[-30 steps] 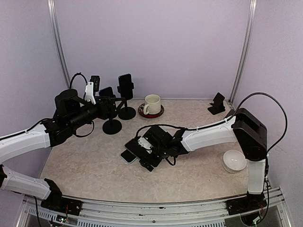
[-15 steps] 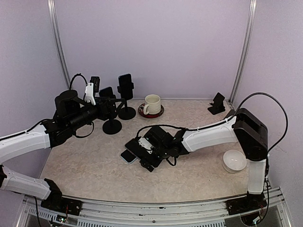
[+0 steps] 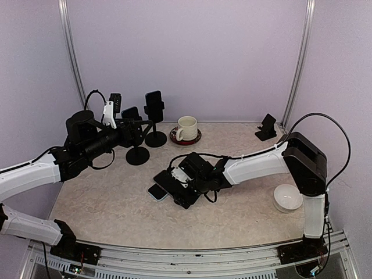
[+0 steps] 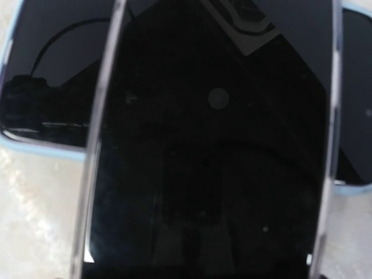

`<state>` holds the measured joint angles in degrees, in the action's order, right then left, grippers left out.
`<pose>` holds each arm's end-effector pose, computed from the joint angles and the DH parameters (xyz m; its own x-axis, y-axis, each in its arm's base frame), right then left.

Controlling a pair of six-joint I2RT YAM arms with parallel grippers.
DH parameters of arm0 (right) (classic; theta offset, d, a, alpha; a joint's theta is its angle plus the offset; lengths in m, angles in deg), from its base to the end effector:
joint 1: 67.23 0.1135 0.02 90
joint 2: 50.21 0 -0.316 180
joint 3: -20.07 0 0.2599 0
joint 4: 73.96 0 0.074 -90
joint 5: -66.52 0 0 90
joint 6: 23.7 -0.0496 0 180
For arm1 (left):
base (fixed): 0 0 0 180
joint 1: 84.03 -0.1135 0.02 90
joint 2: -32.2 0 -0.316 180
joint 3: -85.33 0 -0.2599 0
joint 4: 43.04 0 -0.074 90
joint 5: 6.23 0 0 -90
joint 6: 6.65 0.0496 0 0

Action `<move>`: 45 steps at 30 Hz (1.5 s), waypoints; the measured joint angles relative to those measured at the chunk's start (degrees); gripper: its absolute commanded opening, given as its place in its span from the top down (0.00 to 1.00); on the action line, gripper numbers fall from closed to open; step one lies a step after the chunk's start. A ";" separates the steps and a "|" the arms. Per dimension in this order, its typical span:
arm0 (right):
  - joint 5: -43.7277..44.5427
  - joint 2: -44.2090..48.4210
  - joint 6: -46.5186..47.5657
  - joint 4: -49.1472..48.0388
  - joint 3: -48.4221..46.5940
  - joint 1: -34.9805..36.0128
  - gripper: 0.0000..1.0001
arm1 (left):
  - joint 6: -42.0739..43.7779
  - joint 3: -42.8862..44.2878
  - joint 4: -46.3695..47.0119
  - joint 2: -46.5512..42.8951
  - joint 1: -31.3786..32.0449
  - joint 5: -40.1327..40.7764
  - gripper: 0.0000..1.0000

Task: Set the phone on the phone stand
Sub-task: Pick up the phone, then pass from the right arm to the left

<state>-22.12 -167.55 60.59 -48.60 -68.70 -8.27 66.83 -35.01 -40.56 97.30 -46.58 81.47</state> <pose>0.2414 0.3988 0.1700 -0.4992 -0.6366 -0.5878 -0.8037 0.5938 0.0395 0.2124 -0.1652 0.3691 -0.2211 -0.1885 -0.9569 0.6013 0.7461 -0.2860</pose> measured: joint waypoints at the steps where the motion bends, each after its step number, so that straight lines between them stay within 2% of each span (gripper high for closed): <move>1: -0.13 0.00 0.00 -0.04 0.00 -0.13 0.21 | 0.00 0.00 0.00 0.00 0.00 0.00 0.01; 4: -0.52 0.00 -0.07 -0.02 0.00 -0.35 0.34 | 0.00 0.00 0.02 0.00 0.00 0.00 0.01; 8: -1.11 0.00 -0.07 -0.33 0.00 -0.50 0.43 | 0.00 0.00 0.00 0.00 0.00 -0.04 0.01; 45: 6.10 12.22 1.84 -9.40 9.73 -0.52 0.61 | -1.60 0.00 0.26 1.51 -0.02 -2.01 0.01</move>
<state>-16.02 -155.33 62.43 -58.00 -58.97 -8.79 65.24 -35.01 -40.29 98.81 -46.60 79.46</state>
